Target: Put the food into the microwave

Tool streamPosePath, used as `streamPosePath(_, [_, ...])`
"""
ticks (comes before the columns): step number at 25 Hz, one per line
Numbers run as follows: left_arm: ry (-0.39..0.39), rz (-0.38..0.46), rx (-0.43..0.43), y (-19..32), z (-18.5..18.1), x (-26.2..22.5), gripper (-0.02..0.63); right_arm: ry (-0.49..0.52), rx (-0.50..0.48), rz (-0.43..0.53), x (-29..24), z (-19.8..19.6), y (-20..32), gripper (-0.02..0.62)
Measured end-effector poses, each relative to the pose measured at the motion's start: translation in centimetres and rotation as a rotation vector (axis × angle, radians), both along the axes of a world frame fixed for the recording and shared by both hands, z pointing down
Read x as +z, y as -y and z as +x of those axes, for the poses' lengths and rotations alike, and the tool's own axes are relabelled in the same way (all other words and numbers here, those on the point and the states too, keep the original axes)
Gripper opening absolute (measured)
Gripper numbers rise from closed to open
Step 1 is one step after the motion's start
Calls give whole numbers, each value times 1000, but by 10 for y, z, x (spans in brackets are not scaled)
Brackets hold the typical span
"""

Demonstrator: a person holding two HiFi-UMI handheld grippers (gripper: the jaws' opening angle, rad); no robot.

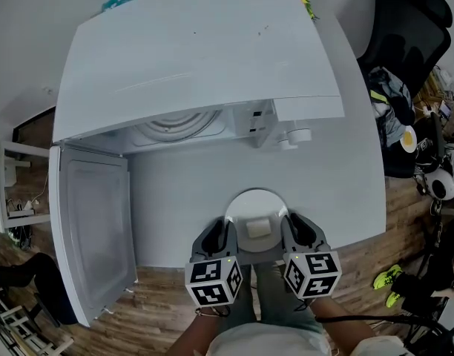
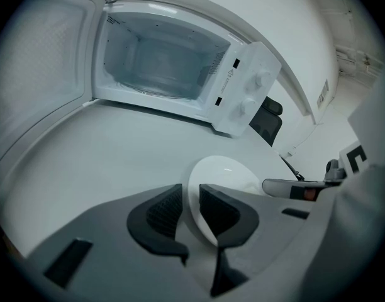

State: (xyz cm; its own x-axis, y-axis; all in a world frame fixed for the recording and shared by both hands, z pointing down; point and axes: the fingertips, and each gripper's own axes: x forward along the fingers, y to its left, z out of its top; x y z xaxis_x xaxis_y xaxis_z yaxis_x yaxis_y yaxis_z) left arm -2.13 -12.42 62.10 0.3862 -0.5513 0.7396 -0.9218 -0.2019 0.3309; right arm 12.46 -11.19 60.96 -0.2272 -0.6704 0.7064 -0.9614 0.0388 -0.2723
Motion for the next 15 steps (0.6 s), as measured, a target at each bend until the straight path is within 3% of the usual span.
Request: streamPosePath(15, [-37,-18,-60,0,0,4,78,10,-9,-23,8,-2,4,52])
